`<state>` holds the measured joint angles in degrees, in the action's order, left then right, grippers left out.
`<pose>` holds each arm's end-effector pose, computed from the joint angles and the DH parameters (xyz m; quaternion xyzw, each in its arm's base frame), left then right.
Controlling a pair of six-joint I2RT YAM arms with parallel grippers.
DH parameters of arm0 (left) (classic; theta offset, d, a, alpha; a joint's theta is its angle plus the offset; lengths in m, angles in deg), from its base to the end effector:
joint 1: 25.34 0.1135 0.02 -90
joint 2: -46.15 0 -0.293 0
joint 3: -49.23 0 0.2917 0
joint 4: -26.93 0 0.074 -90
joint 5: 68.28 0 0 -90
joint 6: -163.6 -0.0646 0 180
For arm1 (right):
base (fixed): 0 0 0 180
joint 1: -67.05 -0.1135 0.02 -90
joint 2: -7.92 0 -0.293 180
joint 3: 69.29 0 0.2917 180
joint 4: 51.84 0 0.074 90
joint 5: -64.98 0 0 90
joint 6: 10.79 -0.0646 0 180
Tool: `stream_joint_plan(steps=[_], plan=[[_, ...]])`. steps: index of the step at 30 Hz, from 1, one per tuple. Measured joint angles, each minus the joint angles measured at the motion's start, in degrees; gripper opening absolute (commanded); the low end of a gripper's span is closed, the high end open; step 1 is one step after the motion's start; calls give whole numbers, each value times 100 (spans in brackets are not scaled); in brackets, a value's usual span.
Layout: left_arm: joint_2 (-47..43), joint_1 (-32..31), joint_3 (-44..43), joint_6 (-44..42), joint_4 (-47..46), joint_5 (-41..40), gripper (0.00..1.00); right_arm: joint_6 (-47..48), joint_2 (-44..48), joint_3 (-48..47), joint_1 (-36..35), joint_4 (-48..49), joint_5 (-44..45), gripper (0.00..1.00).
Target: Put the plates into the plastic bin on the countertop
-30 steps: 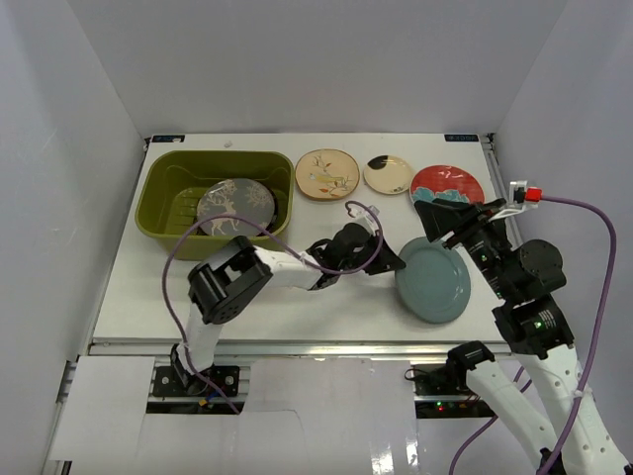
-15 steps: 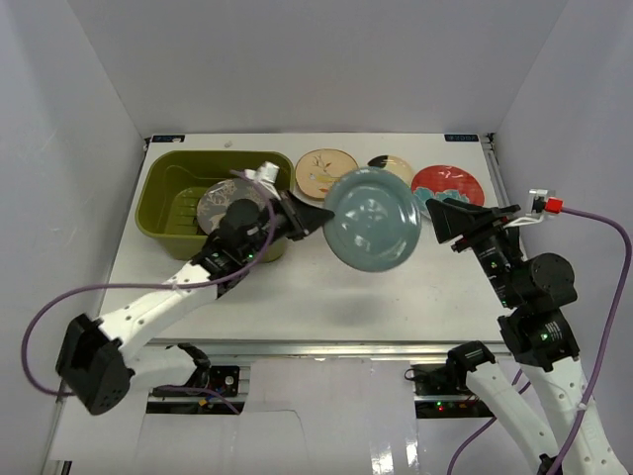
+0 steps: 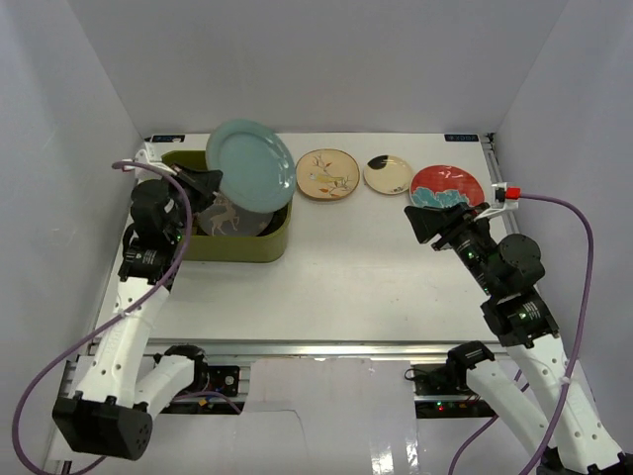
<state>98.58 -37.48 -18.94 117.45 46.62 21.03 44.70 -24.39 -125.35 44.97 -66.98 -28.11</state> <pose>0.2547 -0.0540 0.4153 -0.2037 0.7021 -0.3164 0.6045 0.1621 0.0695 0.4083 0.0502 0.6502 0.3747 0.6590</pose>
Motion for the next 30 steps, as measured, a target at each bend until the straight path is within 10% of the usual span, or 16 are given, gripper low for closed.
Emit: stream_joint_plan(steps=[8, 30], plan=[[721, 2184, 507, 289, 216, 973, 0, 44, -63, 212, 0, 0, -46, 64], [1639, 2378, 1244, 358, -507, 1934, 4, 0, -828, 876, 0, 518, -232, 63]])
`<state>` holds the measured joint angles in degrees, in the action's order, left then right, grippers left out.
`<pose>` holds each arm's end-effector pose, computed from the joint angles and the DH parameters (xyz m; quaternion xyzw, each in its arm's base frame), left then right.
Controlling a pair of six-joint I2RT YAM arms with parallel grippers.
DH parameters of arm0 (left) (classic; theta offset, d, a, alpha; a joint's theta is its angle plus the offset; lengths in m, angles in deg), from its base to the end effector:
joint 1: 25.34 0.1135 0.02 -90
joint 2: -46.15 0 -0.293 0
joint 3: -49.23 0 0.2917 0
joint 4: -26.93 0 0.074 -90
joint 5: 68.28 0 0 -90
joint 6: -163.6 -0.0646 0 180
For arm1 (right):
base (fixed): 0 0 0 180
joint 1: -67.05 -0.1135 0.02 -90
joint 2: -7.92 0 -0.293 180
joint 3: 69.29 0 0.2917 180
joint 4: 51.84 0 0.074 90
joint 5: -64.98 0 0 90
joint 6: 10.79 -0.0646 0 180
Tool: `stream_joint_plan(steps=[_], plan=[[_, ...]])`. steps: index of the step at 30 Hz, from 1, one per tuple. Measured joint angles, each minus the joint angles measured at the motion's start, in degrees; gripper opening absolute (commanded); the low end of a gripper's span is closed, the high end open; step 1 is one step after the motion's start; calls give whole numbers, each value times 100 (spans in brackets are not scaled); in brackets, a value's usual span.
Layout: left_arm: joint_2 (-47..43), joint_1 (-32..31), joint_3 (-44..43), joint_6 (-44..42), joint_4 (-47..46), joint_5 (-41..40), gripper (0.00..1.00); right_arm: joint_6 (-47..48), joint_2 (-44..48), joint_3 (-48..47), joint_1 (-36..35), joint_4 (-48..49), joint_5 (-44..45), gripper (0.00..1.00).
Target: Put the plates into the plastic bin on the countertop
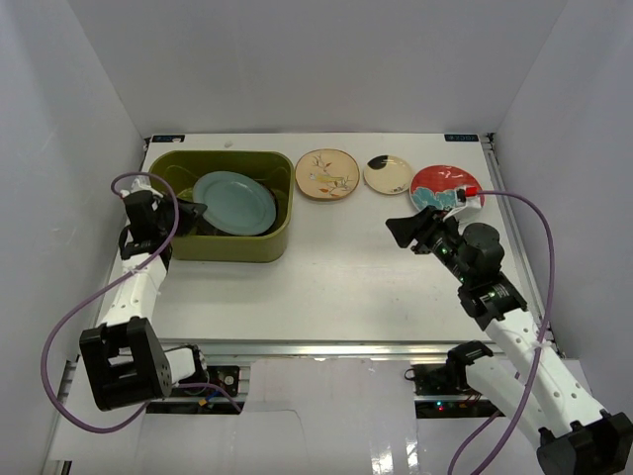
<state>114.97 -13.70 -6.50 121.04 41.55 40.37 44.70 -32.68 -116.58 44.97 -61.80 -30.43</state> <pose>0.3156 0.0439 0.2578 -0.3435 0.7761 -0.2888 0.4430 0.2065 0.0903 0.3303 0.0464 0.7254 0.3553 0.5877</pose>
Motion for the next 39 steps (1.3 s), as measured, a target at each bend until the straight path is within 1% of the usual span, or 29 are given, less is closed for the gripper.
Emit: stream_joint_plan(steps=[2, 4, 5, 6, 9, 12, 15, 16, 17, 18, 20, 21, 22, 30, 35, 39], plan=[[72, 7, -2, -48, -48, -13, 14, -22, -114, 85, 0, 149, -28, 64], [162, 9, -22, -120, -31, -81, 31, -83, -289, 199, 0, 328, -61, 64], [208, 9, -33, -205, 15, -157, 37, -114, -385, 247, 0, 400, -79, 64], [247, 9, -68, -221, 37, -195, 47, -149, -525, 297, 0, 479, -83, 65], [319, 20, -129, -330, 74, -332, 61, -308, -927, 461, 0, 752, -85, 66], [363, 20, -162, -413, 79, -398, 69, -579, -1276, 684, 0, 1078, -66, 66], [402, 20, -192, -479, 107, -446, 72, -846, -1657, 785, 0, 1399, -31, 66], [413, 20, -205, -505, 131, -450, 76, -920, -1799, 787, 0, 1534, -15, 66], [415, 20, -214, -533, 149, -455, 78, -1003, -1934, 787, 0, 1685, -2, 66], [420, 20, -227, -562, 184, -466, 85, -1069, -2087, 787, 0, 1840, 13, 66], [435, 13, -249, -649, 243, -522, 88, -1200, -2430, 780, 0, 2131, 48, 67], [455, 13, -267, -678, 286, -570, 95, -1250, -2594, 778, 0, 2243, 74, 67], [476, 13, -299, -734, 352, -619, 98, -1307, -2785, 765, 0, 2358, 96, 67], [483, -20, -367, -1180, 837, -1287, 98, -1714, -4164, 282, 0, 3027, 339, 67], [387, -275, -428, -1521, 955, -1845, 98, -1943, -4920, -175, 0, 3364, 581, 67], [363, -483, -643, -1797, 1119, -2229, 98, -2085, -5525, -647, 0, 3475, 719, 67]])
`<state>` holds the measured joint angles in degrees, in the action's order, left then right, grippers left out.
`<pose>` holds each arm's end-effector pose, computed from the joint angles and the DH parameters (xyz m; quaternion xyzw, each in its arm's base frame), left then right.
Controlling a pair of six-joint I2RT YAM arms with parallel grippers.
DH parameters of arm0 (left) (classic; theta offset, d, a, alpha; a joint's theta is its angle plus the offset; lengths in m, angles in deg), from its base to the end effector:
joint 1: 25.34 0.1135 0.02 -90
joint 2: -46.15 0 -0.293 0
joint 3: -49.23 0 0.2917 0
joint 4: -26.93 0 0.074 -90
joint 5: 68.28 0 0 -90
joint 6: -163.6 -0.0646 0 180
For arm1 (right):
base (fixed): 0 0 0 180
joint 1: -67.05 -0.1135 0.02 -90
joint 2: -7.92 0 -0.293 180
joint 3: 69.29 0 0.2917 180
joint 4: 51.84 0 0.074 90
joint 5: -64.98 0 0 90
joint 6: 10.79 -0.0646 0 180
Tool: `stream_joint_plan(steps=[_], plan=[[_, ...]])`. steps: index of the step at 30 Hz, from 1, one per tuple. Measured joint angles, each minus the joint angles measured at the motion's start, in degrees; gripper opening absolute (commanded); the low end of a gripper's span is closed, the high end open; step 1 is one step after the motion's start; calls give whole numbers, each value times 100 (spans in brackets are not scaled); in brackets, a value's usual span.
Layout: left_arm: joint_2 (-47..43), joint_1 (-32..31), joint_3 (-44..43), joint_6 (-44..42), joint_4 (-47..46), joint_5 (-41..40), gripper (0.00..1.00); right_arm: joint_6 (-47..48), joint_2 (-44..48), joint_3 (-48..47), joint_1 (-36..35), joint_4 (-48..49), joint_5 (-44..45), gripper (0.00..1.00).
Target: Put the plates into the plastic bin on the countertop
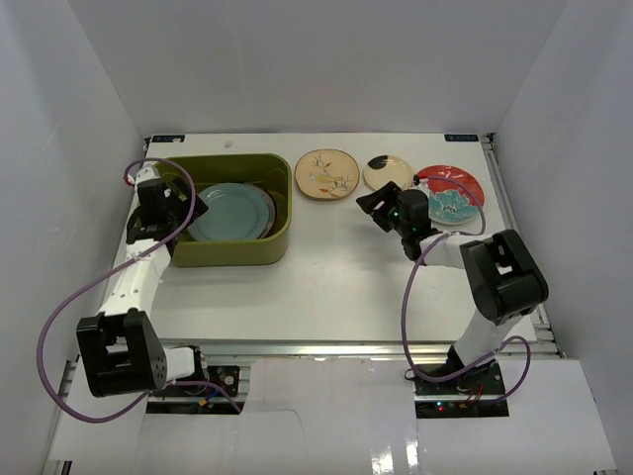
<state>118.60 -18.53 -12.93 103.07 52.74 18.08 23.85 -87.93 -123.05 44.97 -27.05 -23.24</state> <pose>0.3277 0.0433 0.2592 -0.2911 0.8422 -0.0612 0.4497 0.3702 0.1480 0.1682 0.2394 0.7690 0.3609 0.4702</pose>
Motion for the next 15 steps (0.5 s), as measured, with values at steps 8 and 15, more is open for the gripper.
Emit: stream_joint_plan(steps=[8, 15], plan=[[415, -234, -901, -586, 402, -636, 98, -138, -1272, -1287, 0, -24, 173, 67], [654, -643, -1167, -966, 649, -1126, 98, -122, -1954, -2020, 0, -280, 402, 67]])
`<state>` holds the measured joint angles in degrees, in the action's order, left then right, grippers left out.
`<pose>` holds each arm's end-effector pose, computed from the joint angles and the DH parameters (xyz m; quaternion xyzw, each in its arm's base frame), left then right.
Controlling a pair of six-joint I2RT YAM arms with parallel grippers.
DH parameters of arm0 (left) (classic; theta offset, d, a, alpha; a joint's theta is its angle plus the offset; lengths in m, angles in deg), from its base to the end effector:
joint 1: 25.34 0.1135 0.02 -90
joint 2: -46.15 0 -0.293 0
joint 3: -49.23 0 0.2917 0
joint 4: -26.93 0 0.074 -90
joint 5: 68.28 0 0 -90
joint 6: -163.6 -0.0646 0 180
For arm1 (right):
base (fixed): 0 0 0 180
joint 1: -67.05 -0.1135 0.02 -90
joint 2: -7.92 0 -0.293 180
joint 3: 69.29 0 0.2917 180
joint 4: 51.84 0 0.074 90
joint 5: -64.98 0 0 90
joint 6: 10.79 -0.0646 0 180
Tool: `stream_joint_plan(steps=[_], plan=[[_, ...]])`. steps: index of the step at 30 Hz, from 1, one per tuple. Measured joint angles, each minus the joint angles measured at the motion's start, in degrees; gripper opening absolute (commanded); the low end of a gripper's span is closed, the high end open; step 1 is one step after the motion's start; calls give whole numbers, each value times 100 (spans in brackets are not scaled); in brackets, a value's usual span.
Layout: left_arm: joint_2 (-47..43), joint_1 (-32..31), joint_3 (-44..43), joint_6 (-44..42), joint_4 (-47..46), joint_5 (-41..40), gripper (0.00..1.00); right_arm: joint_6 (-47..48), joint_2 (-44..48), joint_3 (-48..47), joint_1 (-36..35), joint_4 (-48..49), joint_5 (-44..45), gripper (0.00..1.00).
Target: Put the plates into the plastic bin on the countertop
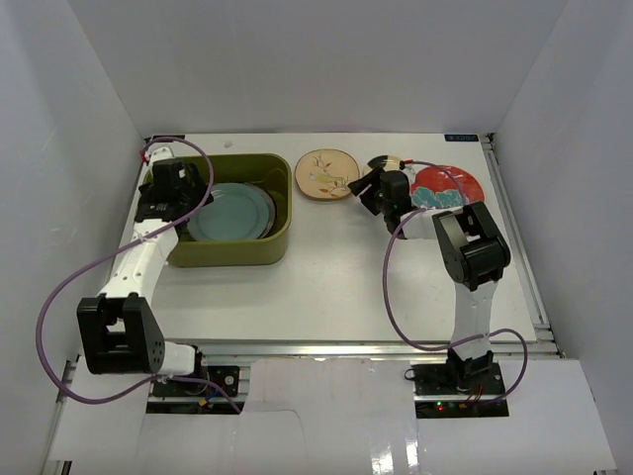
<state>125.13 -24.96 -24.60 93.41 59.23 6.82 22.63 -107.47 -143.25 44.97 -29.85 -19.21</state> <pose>0.3627 0.0190 0.2920 -0.2124 0.8653 0.0405 0.4523 0.4609 0.1799 0.1392 0.2697 0.7699 0.3336 0.4724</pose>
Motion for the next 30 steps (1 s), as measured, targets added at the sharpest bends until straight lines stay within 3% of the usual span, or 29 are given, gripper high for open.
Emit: stream_joint_plan(steps=[5, 11, 17, 18, 21, 25, 30], plan=[[-439, -293, 81, -94, 33, -466, 98, 4, -485, -520, -2, -245, -4, 65], [-1672, -400, 444, -133, -321, -173, 98, -46, -914, -970, -4, -343, -120, 54], [-2426, -479, 876, -81, -975, 850, 98, -138, -1268, -1368, -4, -348, -184, 31], [-2498, -487, 970, -72, -1080, 1056, 98, -144, -1305, -1403, -4, -372, -188, 22], [-2636, -498, 1196, -61, -1392, 1781, 98, -260, -1410, -1478, -4, -334, -210, 8], [-2726, -501, 1290, -24, -1690, 2662, 98, -422, -1360, -1429, -7, -61, -173, 8], [-3123, -503, 1375, 15, -2037, 3180, 98, -92, -706, -852, -50, -142, 15, 8]])
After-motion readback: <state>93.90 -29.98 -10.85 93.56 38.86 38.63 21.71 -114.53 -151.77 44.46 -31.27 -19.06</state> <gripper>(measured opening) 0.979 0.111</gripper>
